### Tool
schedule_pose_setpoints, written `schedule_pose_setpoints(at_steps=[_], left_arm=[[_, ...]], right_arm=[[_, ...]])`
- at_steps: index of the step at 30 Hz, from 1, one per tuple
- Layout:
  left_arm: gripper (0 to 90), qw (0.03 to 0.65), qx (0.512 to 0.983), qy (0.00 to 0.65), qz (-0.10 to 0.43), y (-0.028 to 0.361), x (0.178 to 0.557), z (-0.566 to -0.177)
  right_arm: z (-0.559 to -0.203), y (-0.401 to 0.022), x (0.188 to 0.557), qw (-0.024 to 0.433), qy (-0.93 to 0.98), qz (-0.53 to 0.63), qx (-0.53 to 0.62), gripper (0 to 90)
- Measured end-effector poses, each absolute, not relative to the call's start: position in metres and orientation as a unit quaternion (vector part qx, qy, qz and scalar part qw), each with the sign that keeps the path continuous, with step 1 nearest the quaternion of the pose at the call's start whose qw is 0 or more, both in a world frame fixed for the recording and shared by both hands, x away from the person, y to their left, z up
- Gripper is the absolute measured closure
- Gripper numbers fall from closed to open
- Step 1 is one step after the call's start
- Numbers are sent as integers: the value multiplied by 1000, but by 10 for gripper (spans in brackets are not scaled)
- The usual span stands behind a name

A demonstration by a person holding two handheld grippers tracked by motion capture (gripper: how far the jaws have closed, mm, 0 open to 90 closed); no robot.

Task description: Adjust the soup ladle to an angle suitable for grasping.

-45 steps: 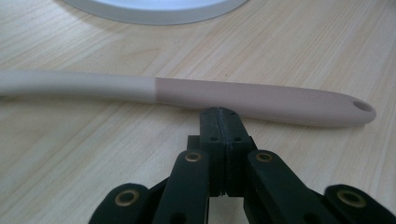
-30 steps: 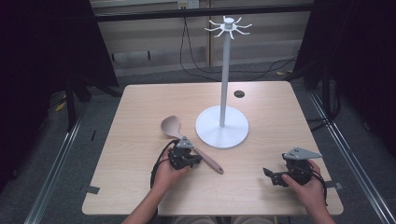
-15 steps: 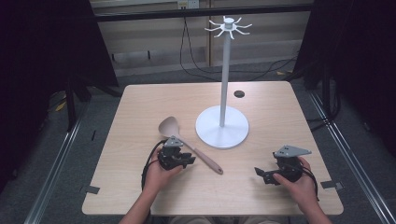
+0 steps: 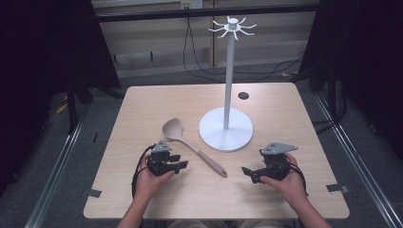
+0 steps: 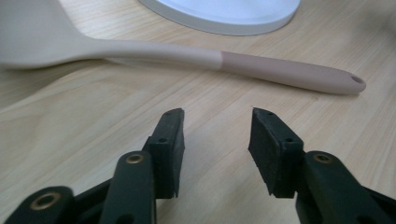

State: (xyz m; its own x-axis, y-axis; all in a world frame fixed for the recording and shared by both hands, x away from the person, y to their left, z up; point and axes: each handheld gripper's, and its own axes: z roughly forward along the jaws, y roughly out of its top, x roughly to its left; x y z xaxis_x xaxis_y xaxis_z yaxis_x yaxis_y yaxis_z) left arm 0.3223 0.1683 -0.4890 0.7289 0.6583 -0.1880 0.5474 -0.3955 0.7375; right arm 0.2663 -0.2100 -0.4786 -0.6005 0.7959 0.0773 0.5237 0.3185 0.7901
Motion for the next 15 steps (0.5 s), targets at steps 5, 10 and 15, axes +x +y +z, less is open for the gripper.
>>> schedule_pose_setpoints(at_steps=[5, 10, 15], left_arm=[[385, 409, 829, 374, 76, 177, 320, -488], [291, 413, 814, 399, 89, 188, 319, -486], [221, 415, 808, 407, 93, 192, 319, -486]], right_arm=[[-480, -194, 272, 151, 803, 409, 407, 44], [-478, -179, 278, 147, 802, 411, 408, 58], [-477, -166, 283, 137, 802, 415, 407, 91]])
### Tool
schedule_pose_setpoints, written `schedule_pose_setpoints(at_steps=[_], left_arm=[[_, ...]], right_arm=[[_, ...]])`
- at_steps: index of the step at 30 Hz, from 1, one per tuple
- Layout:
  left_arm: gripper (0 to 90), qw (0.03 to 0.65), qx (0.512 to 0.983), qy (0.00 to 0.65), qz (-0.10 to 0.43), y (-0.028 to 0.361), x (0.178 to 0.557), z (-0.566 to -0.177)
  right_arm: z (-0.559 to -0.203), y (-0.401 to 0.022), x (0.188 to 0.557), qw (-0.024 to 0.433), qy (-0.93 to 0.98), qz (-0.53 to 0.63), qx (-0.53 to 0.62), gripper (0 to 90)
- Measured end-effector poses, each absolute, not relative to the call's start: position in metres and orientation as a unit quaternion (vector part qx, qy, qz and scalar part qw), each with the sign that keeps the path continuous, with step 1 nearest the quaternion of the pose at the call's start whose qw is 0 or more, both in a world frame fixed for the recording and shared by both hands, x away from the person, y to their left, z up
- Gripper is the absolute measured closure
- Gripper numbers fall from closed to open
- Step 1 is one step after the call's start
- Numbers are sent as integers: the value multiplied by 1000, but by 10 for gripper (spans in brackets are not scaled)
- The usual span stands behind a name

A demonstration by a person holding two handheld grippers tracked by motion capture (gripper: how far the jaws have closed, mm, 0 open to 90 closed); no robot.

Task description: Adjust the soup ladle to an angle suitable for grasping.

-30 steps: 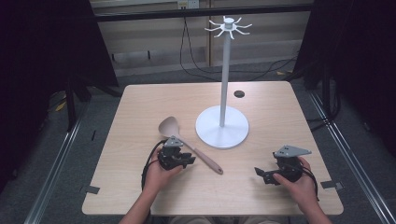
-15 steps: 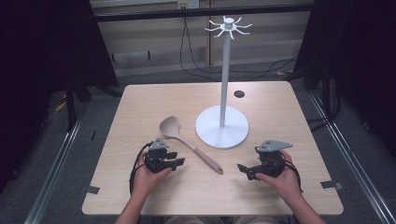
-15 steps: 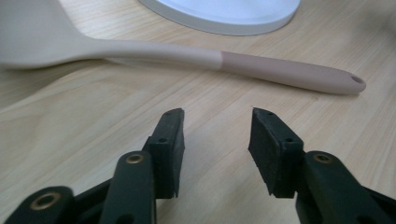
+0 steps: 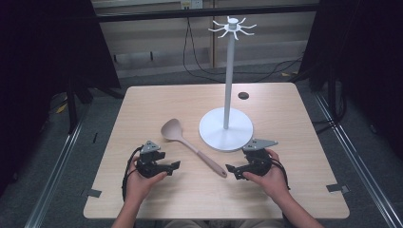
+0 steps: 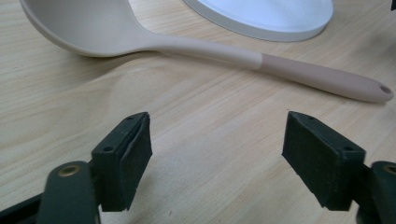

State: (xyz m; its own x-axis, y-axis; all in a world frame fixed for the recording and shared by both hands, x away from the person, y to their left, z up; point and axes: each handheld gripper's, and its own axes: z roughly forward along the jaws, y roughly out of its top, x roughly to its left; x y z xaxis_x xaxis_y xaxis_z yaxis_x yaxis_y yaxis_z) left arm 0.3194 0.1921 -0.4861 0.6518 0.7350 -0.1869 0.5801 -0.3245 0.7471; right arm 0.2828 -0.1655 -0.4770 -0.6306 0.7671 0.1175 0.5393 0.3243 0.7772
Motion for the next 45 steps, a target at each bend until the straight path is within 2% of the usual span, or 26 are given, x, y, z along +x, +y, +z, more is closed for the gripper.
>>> schedule_pose_setpoints(at_steps=[14, 20, 21, 25, 32, 42, 43, 45], left_arm=[[181, 408, 808, 414, 101, 200, 316, -486], [181, 410, 801, 424, 107, 213, 311, -485], [181, 410, 797, 429, 109, 217, 309, -485], [181, 408, 793, 437, 113, 226, 304, -485], [180, 404, 791, 444, 119, 237, 298, -486], [177, 407, 792, 438, 121, 237, 296, -485], [177, 409, 791, 438, 125, 236, 296, -484], [177, 411, 788, 440, 127, 236, 296, -483]], right_arm=[[-476, -133, 295, 118, 821, 406, 384, 214], [-476, -109, 305, 106, 833, 405, 361, 305], [-477, -101, 307, 97, 835, 408, 356, 350], [-483, -89, 313, 91, 841, 397, 357, 417], [-493, -86, 321, 94, 840, 385, 371, 489], [-503, -82, 323, 94, 851, 378, 352, 637], [-503, -83, 323, 102, 851, 375, 353, 686], [-503, -84, 322, 104, 851, 376, 352, 688]])
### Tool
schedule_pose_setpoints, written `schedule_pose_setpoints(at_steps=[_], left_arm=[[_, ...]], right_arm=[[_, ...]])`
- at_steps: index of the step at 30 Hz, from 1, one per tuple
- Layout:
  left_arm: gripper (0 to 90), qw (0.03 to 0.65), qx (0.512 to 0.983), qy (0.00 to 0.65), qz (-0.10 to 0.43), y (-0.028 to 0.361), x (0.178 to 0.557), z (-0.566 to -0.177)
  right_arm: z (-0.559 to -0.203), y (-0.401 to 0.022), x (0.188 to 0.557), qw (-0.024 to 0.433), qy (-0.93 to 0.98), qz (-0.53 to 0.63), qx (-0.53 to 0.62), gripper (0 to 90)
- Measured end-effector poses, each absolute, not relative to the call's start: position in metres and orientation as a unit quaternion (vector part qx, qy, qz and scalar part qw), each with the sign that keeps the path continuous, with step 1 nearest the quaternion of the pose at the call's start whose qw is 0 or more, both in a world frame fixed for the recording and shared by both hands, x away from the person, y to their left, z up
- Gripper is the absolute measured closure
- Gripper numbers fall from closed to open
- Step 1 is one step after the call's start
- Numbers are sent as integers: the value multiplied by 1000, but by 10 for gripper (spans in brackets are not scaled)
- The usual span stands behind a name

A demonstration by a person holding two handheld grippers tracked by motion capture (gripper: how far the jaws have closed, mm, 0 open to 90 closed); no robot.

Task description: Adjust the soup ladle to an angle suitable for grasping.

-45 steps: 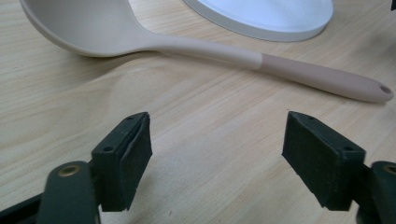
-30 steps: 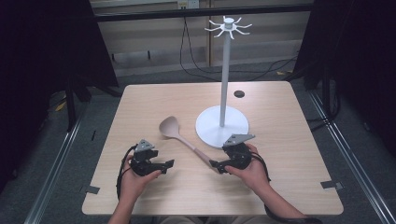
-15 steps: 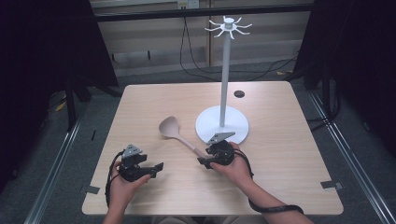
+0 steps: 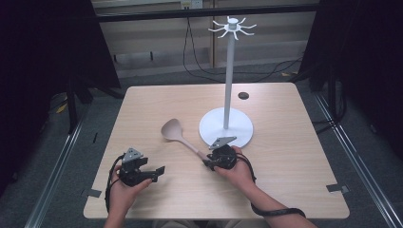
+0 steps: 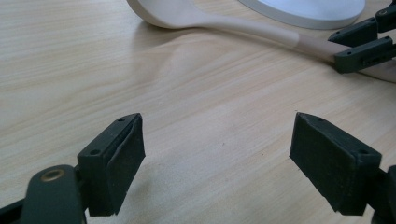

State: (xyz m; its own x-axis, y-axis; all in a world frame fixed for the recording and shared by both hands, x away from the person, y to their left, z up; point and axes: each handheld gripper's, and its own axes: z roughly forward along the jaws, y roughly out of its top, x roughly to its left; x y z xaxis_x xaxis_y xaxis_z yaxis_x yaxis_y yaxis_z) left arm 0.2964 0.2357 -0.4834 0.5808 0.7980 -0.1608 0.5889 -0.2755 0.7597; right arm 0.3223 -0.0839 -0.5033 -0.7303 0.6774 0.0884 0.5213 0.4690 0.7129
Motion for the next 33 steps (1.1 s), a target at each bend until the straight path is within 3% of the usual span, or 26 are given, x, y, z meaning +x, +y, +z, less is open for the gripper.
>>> schedule_pose_setpoints(at_steps=[33], left_arm=[[178, 419, 810, 393, 117, 206, 296, -475]], right_arm=[[-501, -98, 289, 45, 880, 385, 275, 699]])
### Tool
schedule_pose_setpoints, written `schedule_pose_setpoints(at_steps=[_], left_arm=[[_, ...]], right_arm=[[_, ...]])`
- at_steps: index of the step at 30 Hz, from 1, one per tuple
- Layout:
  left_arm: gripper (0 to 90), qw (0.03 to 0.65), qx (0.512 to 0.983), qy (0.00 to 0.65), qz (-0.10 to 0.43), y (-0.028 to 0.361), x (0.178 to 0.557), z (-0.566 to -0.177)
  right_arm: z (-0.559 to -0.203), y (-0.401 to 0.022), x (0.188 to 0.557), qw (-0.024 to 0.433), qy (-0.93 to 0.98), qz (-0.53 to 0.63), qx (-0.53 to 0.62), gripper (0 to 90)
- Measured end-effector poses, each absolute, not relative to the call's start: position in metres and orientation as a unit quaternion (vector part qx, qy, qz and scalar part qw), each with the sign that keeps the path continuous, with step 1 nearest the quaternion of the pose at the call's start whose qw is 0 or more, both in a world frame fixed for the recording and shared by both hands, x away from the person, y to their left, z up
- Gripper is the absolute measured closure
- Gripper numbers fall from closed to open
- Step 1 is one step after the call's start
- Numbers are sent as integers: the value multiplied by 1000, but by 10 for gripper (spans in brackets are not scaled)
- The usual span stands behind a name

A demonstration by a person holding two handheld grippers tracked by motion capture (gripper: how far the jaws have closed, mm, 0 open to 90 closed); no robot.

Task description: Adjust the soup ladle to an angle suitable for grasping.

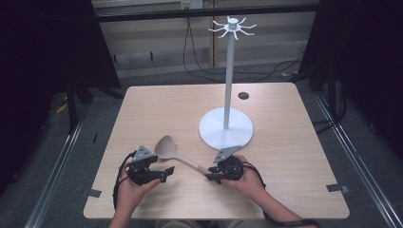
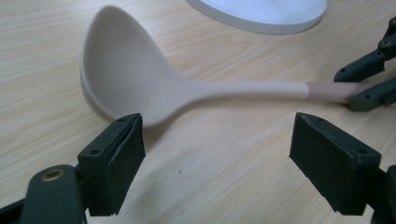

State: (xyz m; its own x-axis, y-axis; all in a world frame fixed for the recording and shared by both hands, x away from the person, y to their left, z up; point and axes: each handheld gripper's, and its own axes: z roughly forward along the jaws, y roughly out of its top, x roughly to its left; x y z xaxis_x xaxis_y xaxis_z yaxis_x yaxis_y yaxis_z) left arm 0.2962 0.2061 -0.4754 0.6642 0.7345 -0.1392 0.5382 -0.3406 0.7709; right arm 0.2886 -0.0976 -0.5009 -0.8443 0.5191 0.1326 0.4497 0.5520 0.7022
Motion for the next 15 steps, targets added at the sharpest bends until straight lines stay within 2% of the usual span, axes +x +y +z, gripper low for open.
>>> schedule_pose_setpoints(at_steps=[8, 15], left_arm=[[179, 419, 818, 375, 119, 201, 299, -468], [174, 414, 833, 348, 114, 187, 305, -465]], right_arm=[[-501, -105, 274, 36, 883, 388, 263, 699], [-501, -111, 274, 41, 878, 390, 275, 617]])
